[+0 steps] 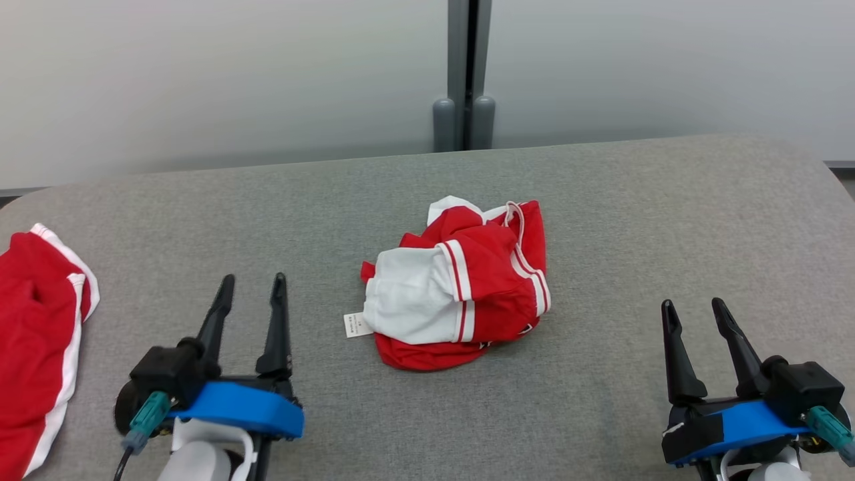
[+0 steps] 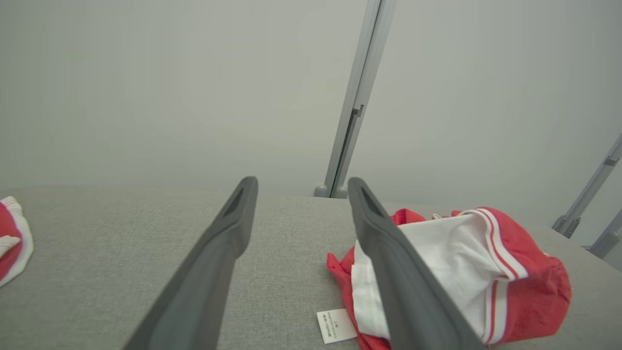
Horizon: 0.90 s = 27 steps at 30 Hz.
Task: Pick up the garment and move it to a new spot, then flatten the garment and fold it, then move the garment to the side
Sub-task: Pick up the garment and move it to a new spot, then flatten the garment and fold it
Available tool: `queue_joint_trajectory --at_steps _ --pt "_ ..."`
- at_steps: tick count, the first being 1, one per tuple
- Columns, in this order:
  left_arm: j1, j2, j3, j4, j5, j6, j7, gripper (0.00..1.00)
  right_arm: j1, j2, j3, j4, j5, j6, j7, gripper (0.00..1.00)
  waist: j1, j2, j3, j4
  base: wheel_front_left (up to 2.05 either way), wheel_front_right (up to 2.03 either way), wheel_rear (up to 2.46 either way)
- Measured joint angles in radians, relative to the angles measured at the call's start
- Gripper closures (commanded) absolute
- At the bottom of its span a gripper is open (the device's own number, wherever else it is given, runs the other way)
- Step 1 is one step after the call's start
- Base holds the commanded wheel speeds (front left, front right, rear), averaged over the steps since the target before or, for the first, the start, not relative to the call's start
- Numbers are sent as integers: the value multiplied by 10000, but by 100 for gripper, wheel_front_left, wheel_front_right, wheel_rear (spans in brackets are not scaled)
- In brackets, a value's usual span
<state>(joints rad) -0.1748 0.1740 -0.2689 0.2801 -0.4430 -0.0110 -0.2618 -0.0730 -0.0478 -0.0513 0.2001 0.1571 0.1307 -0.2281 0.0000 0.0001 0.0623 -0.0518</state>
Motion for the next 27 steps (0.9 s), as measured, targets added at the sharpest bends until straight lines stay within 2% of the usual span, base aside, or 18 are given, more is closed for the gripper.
queue_joint_trajectory --at_steps 13,27 --pt "1007 330 1066 6 1018 221 -2 0 199 2 -142 2 -153 0 468 0 0 0 -90 366 0 0 0" --pt "1047 351 1026 662 1262 192 -2 0 350 2 -73 25 29 0 610 0 0 0 -103 455 0 0 0"
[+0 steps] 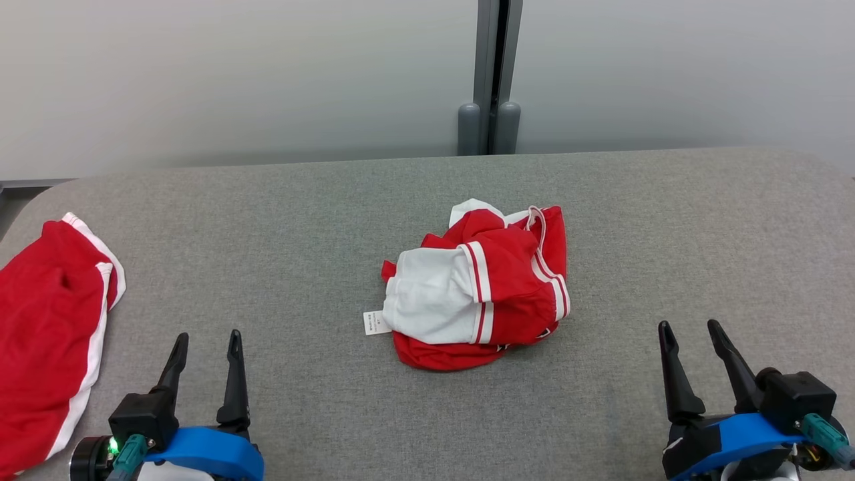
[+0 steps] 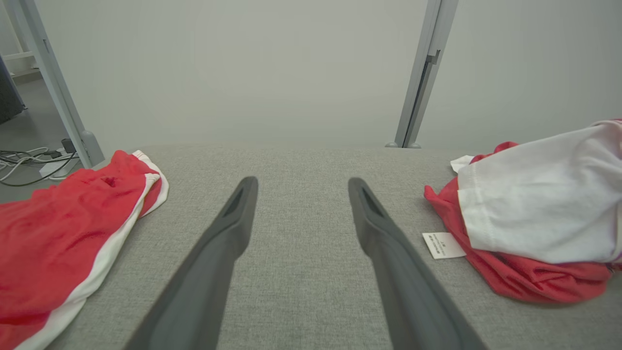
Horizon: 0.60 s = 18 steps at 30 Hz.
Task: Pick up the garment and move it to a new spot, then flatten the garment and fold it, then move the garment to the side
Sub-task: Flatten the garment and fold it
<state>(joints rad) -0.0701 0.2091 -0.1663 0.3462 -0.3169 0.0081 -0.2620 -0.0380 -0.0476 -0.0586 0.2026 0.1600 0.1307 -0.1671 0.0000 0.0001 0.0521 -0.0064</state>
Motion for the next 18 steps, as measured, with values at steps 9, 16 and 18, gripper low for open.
queue_joint_trajectory --at_steps 9,16,18 --pt "-32 -12 -46 -15 2 13 0 0 -23 -2 125 31 -40 0 63 0 0 0 5 51 0 0 0" --pt "-145 -6 -61 -221 -2 13 0 0 -911 0 978 -148 853 0 1969 0 -1 0 182 62 0 0 0" --pt "-161 2 -69 -263 -2 13 0 0 -1324 -2 1145 -238 1275 0 3033 0 0 -1 232 67 0 0 0"
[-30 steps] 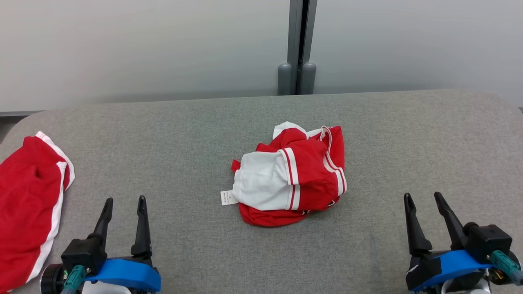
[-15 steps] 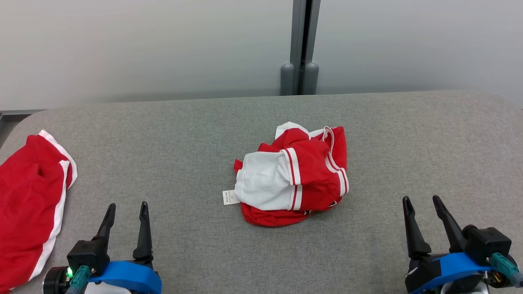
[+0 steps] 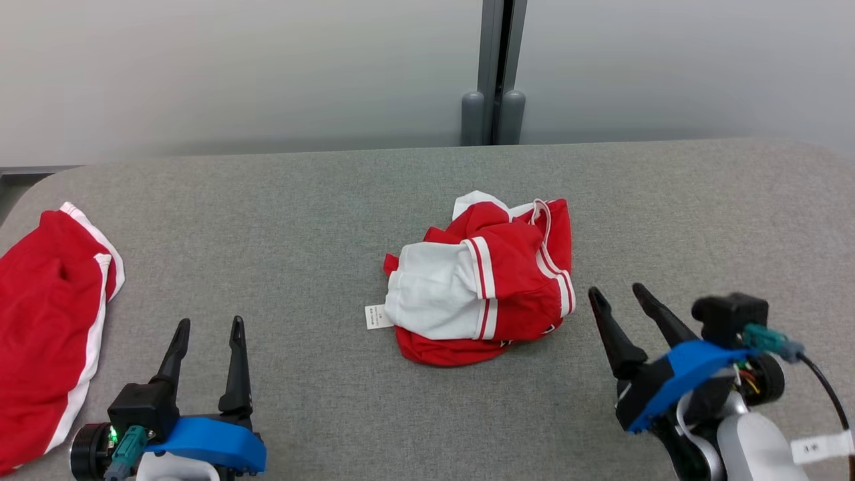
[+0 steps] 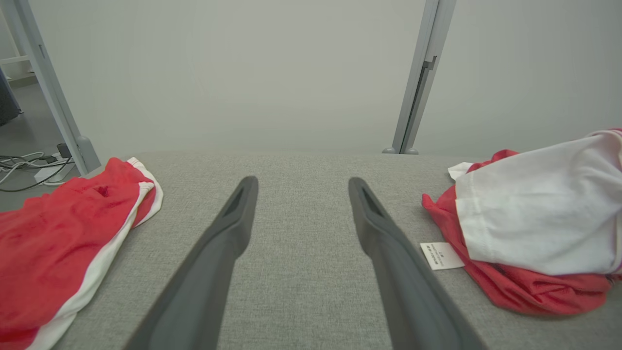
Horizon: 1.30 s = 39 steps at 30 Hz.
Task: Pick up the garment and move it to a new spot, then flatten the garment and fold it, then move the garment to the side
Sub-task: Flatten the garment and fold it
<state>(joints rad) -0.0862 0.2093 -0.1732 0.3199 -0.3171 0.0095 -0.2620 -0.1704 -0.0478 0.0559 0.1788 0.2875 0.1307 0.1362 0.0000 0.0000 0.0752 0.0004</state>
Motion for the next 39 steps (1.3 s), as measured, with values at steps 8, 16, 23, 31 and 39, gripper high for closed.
queue_joint_trajectory --at_steps 8,16,23,31,39 --pt "-208 40 -163 -134 17 -4 8 0 -1594 8 500 533 525 0 3033 0 0 1 168 170 0 0 0" --pt "-380 46 -387 -146 29 -73 56 0 -2568 0 -146 2173 577 0 4318 0 0 1 215 536 0 0 0" --pt "-388 77 -504 -140 27 -98 75 0 -2782 0 115 3289 1843 0 4646 0 0 0 243 817 0 0 0" --pt "-380 92 -570 -157 -2 -54 96 0 -2784 -23 1124 3091 2677 0 4289 100 1 0 226 918 0 0 0" --pt "-373 102 -610 -211 -88 -12 96 0 -3489 -736 1593 1630 1732 0 2824 100 0 1 151 909 0 0 0"
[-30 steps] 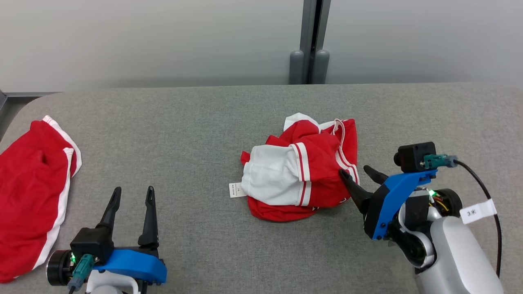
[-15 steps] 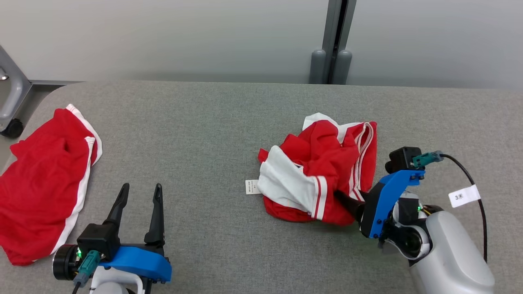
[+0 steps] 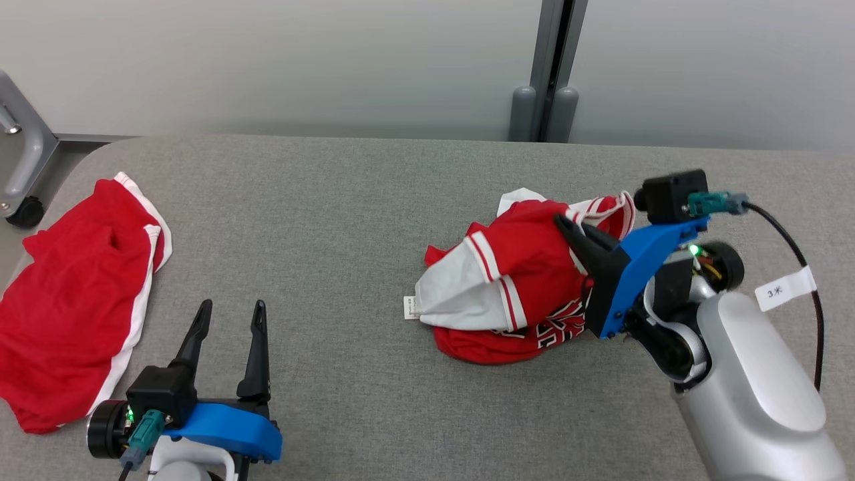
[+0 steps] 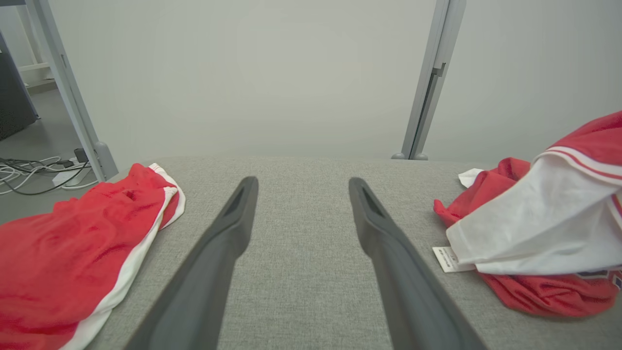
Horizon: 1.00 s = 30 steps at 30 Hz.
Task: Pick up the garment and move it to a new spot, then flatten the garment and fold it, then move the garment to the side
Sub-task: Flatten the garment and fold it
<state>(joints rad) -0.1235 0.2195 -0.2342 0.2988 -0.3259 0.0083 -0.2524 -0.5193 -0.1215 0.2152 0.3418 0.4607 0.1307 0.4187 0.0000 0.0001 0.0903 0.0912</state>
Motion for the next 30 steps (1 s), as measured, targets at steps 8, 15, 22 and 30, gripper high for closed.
queue_joint_trajectory --at_steps 8,15,22,30 --pt "-292 -17 -69 -104 -4 27 -2 0 -2372 -1127 2082 -1024 -460 -2 -951 100 0 0 203 139 0 0 0" --pt "-482 -46 -157 -82 -2 -6 -13 0 -4860 -1563 3971 -777 -167 2 -2497 100 1 0 376 456 0 0 0" --pt "-624 -2 -128 -123 -2 -2 -46 0 -6994 -1802 5074 -546 272 4 -4278 100 0 0 519 548 0 0 0" --pt "-624 36 -90 -286 -2 75 -59 0 -6740 -2999 5139 67 796 2 -4635 100 0 0 660 287 0 0 0"
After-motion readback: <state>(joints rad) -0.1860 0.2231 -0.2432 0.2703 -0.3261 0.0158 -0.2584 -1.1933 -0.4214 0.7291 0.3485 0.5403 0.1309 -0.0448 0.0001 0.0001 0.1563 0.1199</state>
